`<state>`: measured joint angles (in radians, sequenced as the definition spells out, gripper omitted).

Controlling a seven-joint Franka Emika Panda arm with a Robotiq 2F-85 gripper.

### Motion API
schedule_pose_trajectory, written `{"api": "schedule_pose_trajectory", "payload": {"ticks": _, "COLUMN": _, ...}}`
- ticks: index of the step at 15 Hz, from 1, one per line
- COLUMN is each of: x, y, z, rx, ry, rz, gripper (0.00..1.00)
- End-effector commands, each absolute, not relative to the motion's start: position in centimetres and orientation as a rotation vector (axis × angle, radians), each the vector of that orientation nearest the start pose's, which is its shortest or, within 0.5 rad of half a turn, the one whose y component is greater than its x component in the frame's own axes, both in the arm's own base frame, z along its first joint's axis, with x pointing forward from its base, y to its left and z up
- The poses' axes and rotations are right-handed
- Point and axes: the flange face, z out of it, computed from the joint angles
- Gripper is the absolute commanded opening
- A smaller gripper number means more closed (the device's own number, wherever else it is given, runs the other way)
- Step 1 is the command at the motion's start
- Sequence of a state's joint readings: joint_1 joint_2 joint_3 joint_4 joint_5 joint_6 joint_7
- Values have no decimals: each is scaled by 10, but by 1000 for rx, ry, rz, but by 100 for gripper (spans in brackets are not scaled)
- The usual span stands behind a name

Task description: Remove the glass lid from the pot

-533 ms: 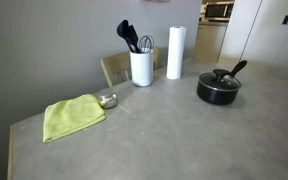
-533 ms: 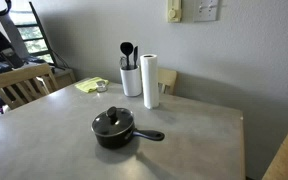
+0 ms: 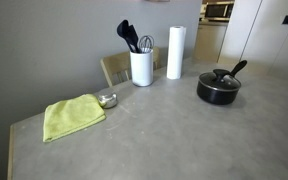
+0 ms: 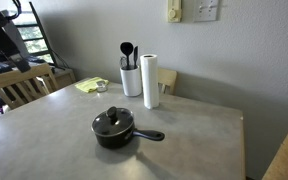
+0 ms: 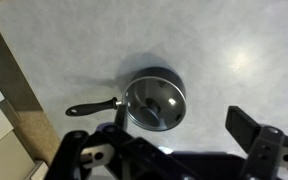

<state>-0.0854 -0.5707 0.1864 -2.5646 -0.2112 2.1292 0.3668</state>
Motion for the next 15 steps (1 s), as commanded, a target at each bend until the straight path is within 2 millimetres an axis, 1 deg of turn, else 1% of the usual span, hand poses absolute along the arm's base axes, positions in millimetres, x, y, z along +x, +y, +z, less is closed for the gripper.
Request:
{"api": "schedule_pose_trajectory", "payload": {"ticks": 1, "x": 425, "y": 2, "z": 429, "rx": -3347, "ry": 240, "rz": -105, "gripper": 100}}
{"api": "schedule_pose_trajectory", "payload": {"ticks": 3, "x": 443, "y": -14, "z": 407, "rx": -3309, "ry": 159, "rz": 4, "gripper": 100}}
{"api": "schedule_pose_trajectory", "payload": {"ticks": 4, "x": 452, "y": -23, "z": 398, "rx": -3306, "ry": 173, "rz": 44, "gripper": 100}}
{"api": "schedule_pose_trajectory", "payload": {"ticks": 5, "x": 458, "y": -28, "z": 398, "rx": -3304, "ry": 201, "rz": 40, "gripper": 100}}
{"api": "schedule_pose_trajectory", "payload": {"ticks": 6, "x": 435, "y": -19, "z": 406, "rx": -3323, "ry": 210, "rz": 4, "gripper": 100}}
{"api": "schedule_pose_trajectory", "payload": {"ticks": 7, "x": 443, "y": -25, "z": 399, "rx": -3317, "ry": 220, "rz": 26, "gripper": 100}}
{"api": "schedule_pose_trajectory", "payload": {"ticks": 9, "x": 454, "y": -28, "z": 394, "rx": -3313, "ry": 225, "rz": 44, "gripper": 100}}
{"api": "schedule_pose_trajectory", "payload": {"ticks": 12, "x": 456, "y": -27, "z": 397, "rx": -3313, "ry": 223, "rz": 36, "gripper": 100}}
{"api": "schedule_pose_trajectory", "payload": {"ticks": 13, "x": 454, "y": -28, "z": 394, "rx": -3324, "ry": 240, "rz": 31, "gripper": 100}}
{"api": "schedule_pose_trajectory", "payload": {"ticks": 15, "x": 460, "y": -40, "z": 390, "rx": -3334, "ry": 213, "rz": 34, "gripper": 100}}
